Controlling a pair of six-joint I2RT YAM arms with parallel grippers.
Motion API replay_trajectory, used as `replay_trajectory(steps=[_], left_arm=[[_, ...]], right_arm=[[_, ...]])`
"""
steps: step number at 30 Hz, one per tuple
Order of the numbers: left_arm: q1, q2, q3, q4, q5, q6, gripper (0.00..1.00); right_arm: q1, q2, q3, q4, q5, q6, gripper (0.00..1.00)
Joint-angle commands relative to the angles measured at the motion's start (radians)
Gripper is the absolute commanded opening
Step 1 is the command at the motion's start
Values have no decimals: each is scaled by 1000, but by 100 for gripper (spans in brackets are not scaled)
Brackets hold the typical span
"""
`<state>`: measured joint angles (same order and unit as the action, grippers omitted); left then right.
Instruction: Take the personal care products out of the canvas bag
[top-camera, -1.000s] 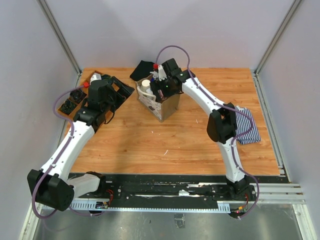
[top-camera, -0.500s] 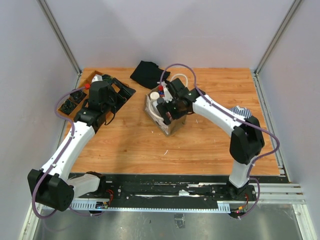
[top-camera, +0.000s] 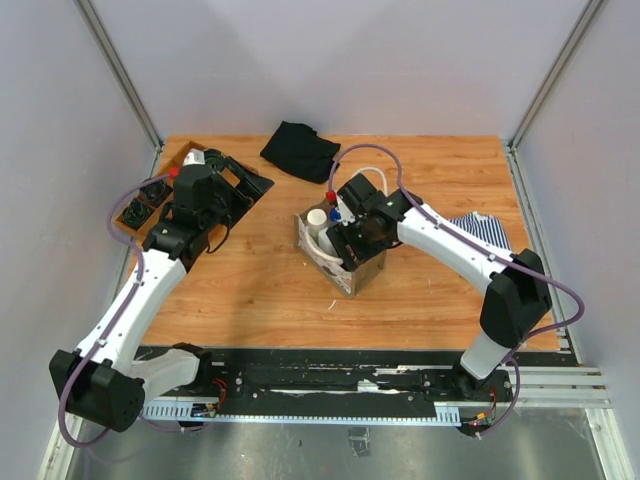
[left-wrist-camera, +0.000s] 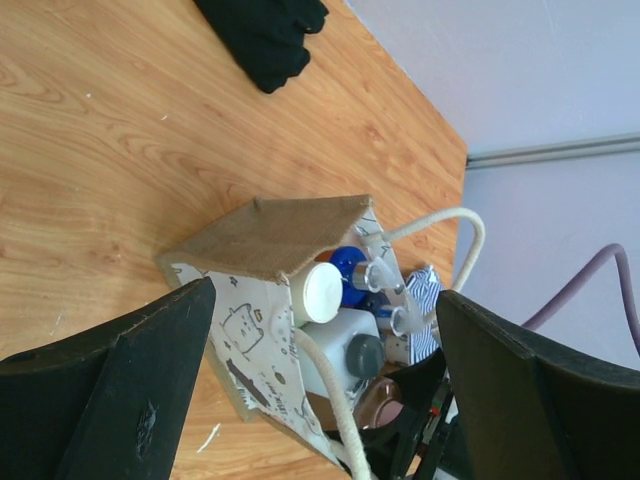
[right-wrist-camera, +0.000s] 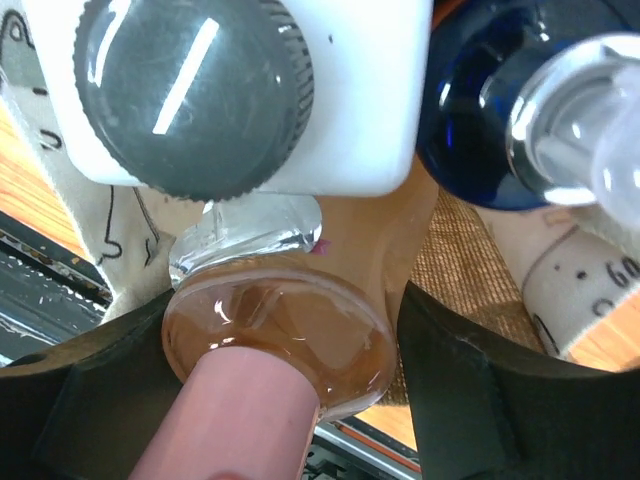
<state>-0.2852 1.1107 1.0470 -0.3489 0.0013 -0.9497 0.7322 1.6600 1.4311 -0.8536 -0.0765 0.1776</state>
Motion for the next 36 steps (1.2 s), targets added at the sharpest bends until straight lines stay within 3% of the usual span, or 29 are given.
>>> replay_trajectory(steps=[1,10,15,19,24,36], left_arm=[[-25,-49,10,-11,-3,29,96],[-110,-1,43,-10,-55,98,94],[-315,279,367,-219,-264,316,95],[-377,479,536,-345,-369,389,95],[-389,685,706,-554,-464,352,95],[-464,696,670,-572,-515,312,92]], right_arm=[[9,-133,69,-68,149,19,1],[-69,-328,298,-91,323,4,1],[-249,-318,406,-177,283,-14,1],[-395,-307,347,-147,185,-2,1],[-508,-290,158,1,25,1,2],[-576,-241,-80,154,-84,53,2]])
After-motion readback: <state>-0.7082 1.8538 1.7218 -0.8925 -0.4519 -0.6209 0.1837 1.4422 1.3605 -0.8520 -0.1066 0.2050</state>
